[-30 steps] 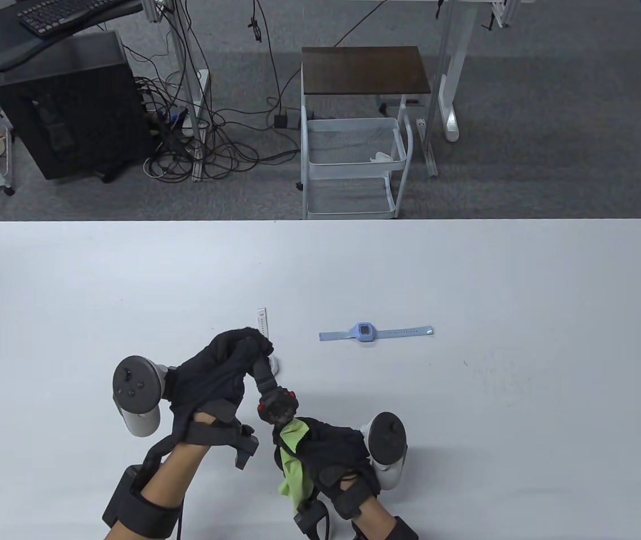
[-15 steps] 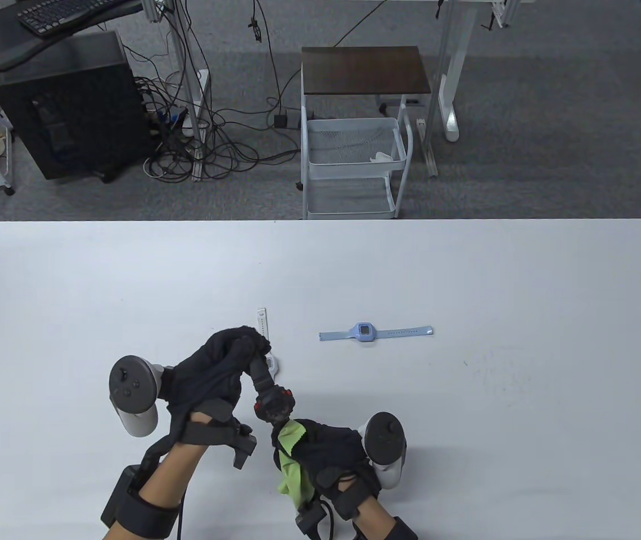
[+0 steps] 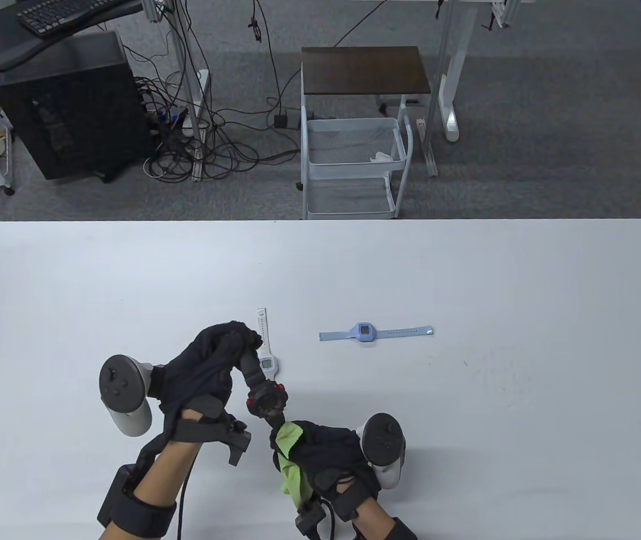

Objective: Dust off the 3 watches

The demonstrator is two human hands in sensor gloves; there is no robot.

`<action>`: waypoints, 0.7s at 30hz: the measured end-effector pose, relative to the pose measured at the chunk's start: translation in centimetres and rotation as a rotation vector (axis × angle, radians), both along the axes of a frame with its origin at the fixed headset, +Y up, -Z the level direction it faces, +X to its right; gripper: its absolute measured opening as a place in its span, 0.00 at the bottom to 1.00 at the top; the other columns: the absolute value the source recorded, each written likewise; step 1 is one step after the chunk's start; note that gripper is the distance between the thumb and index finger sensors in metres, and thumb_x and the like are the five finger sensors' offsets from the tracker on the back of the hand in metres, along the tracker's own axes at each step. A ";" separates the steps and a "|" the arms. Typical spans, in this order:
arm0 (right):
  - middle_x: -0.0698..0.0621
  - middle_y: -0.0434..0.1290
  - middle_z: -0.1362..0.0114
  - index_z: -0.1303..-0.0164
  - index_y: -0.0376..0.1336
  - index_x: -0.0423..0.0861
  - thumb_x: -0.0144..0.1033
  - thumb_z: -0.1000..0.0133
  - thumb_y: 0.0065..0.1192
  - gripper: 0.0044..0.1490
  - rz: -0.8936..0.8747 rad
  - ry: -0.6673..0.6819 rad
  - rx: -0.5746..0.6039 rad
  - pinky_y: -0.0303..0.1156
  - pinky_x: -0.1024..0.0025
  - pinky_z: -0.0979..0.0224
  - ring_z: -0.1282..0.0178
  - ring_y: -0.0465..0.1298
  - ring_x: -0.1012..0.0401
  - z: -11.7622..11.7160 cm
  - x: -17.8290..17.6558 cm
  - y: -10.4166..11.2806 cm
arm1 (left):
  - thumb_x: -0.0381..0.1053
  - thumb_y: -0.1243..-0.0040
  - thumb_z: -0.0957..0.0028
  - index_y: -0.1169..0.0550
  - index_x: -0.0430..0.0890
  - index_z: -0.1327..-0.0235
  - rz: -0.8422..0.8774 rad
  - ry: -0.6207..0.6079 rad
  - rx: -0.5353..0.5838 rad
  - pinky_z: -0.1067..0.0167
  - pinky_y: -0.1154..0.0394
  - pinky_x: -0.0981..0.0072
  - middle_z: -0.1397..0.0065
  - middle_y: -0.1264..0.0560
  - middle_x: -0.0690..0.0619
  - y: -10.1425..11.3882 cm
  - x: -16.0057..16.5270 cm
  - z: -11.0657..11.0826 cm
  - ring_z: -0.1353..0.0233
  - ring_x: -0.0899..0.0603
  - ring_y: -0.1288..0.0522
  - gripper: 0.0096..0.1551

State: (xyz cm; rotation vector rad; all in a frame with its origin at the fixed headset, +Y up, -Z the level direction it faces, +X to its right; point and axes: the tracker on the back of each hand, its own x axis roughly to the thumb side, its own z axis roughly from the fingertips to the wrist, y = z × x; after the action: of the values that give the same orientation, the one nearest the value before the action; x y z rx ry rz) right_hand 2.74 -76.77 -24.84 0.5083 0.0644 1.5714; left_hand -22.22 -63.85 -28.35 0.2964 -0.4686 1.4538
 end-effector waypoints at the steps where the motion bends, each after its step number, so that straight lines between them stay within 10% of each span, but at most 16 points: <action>1: 0.52 0.88 0.75 0.61 0.79 0.42 0.53 0.54 0.71 0.27 -0.003 0.001 -0.001 0.68 0.41 0.43 0.78 0.84 0.59 0.0 0.0 0.0 | 0.62 0.46 0.37 0.24 0.47 0.40 0.002 0.002 0.001 0.26 0.35 0.41 0.53 0.16 0.65 0.0 -0.1 0.0 0.34 0.52 0.18 0.23; 13: 0.46 0.85 0.53 0.50 0.72 0.43 0.37 0.58 0.69 0.26 0.028 0.022 0.066 0.58 0.30 0.38 0.55 0.84 0.49 0.4 -0.4 0.7 | 0.62 0.46 0.37 0.24 0.48 0.40 0.032 0.006 0.006 0.25 0.35 0.41 0.52 0.16 0.65 0.0 -0.4 0.0 0.33 0.52 0.19 0.23; 21: 0.48 0.85 0.67 0.54 0.74 0.39 0.45 0.53 0.66 0.27 0.038 0.009 0.006 0.63 0.35 0.42 0.71 0.82 0.55 0.4 -0.3 0.3 | 0.62 0.46 0.36 0.24 0.48 0.40 0.066 0.003 0.010 0.25 0.35 0.41 0.52 0.16 0.65 0.2 -0.6 0.1 0.33 0.52 0.19 0.23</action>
State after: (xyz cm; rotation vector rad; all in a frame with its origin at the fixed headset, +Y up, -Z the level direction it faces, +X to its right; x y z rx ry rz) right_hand 2.44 -76.49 -24.45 0.5213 0.0764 1.6070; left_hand -22.81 -63.68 -28.27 0.3244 -0.4669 1.5153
